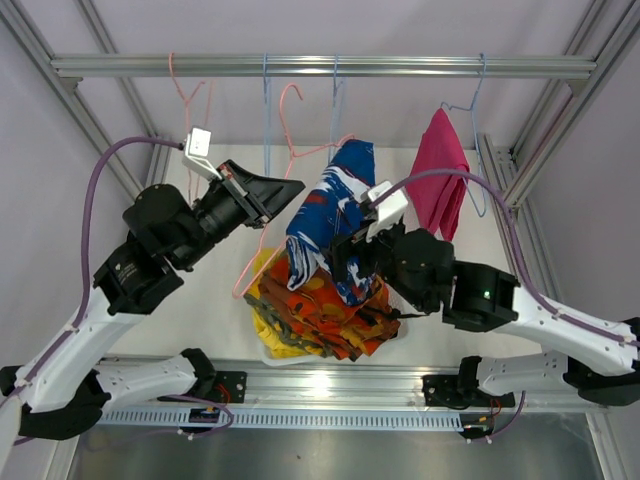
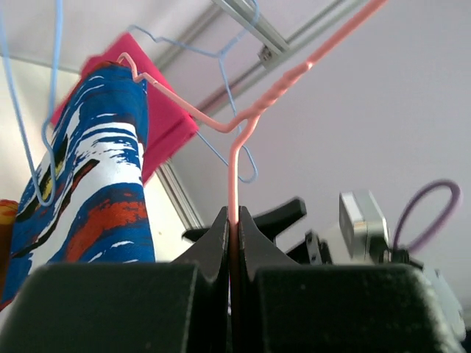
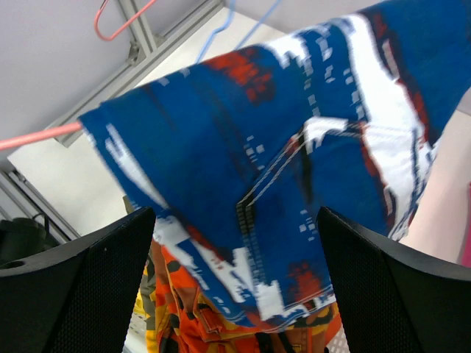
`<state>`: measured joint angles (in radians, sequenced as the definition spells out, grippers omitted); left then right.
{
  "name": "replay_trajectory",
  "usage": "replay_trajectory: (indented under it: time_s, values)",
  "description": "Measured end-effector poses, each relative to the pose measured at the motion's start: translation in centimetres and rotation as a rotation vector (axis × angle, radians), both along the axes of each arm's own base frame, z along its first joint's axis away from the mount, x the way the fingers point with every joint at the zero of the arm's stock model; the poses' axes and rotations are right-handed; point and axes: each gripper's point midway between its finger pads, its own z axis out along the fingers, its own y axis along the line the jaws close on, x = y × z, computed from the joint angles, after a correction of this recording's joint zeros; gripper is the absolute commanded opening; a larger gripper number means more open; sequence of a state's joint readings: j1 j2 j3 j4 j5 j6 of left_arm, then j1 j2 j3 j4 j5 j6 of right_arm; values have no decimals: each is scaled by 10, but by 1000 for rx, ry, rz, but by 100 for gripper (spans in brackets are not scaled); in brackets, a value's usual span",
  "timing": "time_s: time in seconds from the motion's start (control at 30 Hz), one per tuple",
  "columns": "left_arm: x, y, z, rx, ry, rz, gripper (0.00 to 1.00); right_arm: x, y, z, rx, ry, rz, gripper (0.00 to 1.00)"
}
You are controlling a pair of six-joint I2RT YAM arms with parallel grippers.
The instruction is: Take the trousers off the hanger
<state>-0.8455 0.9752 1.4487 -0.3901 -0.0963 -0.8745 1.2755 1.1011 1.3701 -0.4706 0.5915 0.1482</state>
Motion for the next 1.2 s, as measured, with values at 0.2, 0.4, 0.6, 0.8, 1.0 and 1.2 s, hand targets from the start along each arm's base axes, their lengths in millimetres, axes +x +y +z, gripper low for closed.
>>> replay_trajectory:
  time_s: [0.2, 0.4, 0.6, 0.8, 1.0, 1.2]
  values:
    - [15, 11, -10, 38, 23, 123, 0, -2, 26, -24, -76, -7, 13, 96]
    - [21, 16, -17, 75, 28, 202, 1, 8, 37, -45, -150, -25, -27, 96]
    - [23, 17, -19, 98, 26, 241, 1, 25, 36, -49, -191, -75, -139, 97]
    - [24, 15, -22, 124, 23, 252, 0, 40, 27, -42, -200, -125, -240, 97]
    - [25, 10, -21, 157, 10, 257, 0, 54, 19, -34, -177, -137, -297, 97]
    - [27, 8, -22, 183, 0, 264, 0, 54, 27, -37, -167, -121, -239, 96]
